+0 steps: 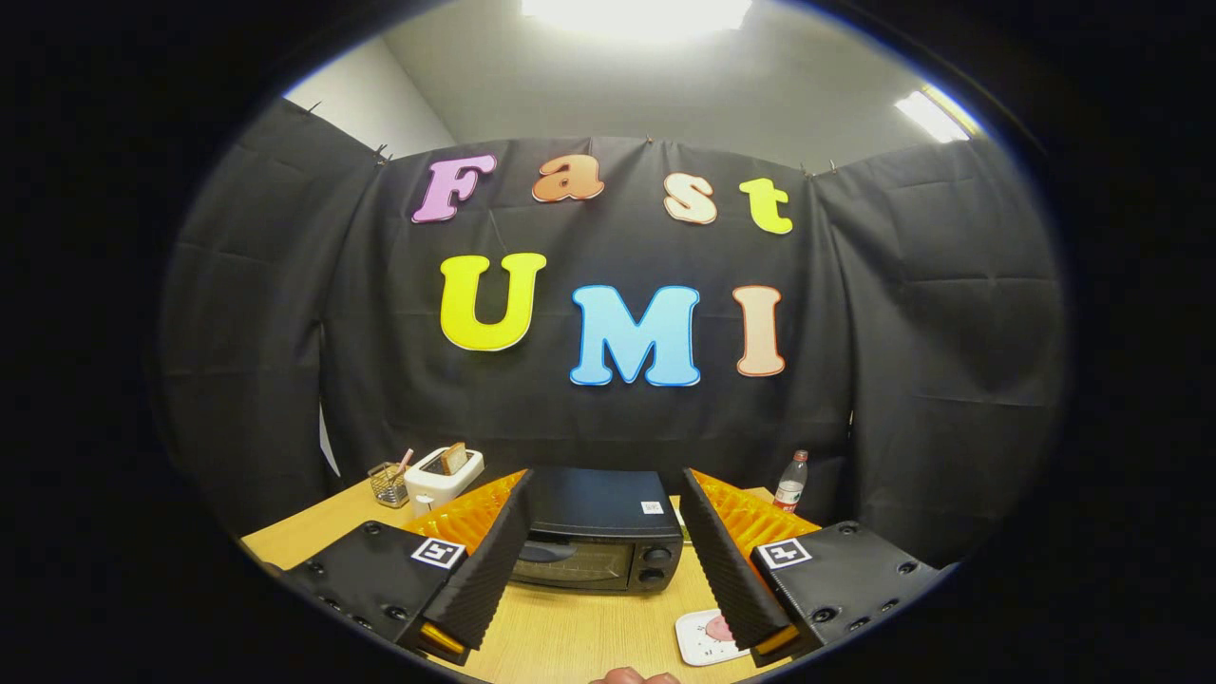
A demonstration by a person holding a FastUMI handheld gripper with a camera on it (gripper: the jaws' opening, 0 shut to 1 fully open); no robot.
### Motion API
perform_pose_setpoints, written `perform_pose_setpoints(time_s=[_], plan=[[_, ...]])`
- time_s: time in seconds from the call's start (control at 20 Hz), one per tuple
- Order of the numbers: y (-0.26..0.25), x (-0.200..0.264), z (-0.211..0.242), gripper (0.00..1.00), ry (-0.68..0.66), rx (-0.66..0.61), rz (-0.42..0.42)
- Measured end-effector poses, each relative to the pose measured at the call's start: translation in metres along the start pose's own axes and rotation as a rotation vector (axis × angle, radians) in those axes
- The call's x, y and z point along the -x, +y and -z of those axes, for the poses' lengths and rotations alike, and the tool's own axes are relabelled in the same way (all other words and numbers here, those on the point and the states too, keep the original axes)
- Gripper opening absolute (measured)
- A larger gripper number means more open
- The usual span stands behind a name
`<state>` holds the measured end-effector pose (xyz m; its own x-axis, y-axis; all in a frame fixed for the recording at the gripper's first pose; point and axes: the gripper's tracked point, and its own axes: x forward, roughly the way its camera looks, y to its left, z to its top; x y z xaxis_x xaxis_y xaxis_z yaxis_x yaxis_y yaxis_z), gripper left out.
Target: Open the toaster oven, put the food inside, and close the toaster oven door.
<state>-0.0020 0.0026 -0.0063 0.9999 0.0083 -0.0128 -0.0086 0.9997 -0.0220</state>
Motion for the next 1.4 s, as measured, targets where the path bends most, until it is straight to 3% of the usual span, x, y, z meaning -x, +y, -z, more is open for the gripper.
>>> perform_pose_setpoints(time_s=[0.8,1.4], plan=[[0.038,-0.070,0.033,0.96,0.116,0.015,-0.003],[0.066,-0.141,0.125,0.96,0.308,0.025,-0.051]])
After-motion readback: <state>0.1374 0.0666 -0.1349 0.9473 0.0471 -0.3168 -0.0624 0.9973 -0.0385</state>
